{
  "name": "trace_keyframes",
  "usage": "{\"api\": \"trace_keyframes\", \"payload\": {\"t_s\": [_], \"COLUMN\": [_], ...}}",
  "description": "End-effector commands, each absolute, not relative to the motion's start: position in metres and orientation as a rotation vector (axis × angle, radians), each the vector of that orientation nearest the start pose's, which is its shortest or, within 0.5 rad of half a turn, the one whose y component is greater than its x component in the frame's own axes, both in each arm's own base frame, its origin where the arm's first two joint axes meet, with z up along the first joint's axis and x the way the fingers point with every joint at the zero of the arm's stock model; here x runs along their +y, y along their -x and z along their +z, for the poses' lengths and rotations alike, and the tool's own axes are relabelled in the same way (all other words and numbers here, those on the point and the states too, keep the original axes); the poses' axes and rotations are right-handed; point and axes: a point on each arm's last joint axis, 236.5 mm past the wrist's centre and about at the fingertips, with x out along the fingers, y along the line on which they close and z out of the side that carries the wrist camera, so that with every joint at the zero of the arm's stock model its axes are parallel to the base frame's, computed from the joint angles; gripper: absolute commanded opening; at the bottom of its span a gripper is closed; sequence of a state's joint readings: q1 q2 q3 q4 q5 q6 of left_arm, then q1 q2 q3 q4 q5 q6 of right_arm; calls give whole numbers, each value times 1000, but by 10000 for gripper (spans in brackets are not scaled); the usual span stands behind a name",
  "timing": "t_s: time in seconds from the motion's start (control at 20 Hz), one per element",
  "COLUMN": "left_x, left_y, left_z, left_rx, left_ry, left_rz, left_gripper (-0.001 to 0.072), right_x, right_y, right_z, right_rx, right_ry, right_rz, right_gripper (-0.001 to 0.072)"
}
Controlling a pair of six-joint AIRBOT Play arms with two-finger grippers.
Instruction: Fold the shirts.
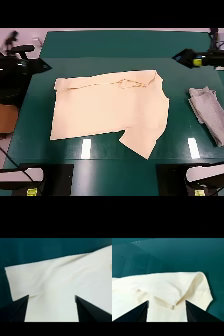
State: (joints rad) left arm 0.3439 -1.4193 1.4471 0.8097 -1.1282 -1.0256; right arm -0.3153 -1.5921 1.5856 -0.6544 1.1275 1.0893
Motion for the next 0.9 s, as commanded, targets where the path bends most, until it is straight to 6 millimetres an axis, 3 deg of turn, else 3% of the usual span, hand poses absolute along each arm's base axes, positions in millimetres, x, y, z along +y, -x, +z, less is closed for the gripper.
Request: {"api": "trace_keyframes", "payload": {"t_s": [0.0, 0.1, 0.2, 0.3, 0.4, 0.55, 0.85], "left_x": [46, 45, 22, -2, -5, 8, -13], "left_y": [-425, -379, -327, -285, -250, -227, -183], "left_z": [145, 118, 72, 29, -6, -29, -49], "left_rx": [805, 863, 1005, 1151, 1308, 1409, 1570], "left_ry": [400, 474, 519, 602, 623, 589, 633], "left_rz": [-298, -252, -258, -288, -251, -167, -228], "left_gripper": [711, 711, 711, 711, 711, 711, 711], "right_x": [-11, -13, -11, -11, -14, -15, 11], "right_y": [-478, -442, -407, -380, -362, -331, -291], "right_z": [141, 137, 120, 99, 79, 47, -6], "right_rx": [792, 833, 894, 934, 963, 1017, 1145], "right_ry": [-527, -561, -611, -669, -715, -802, -910], "right_rz": [422, 413, 409, 379, 349, 318, 345], "right_gripper": [536, 493, 442, 443, 444, 445, 446]}}
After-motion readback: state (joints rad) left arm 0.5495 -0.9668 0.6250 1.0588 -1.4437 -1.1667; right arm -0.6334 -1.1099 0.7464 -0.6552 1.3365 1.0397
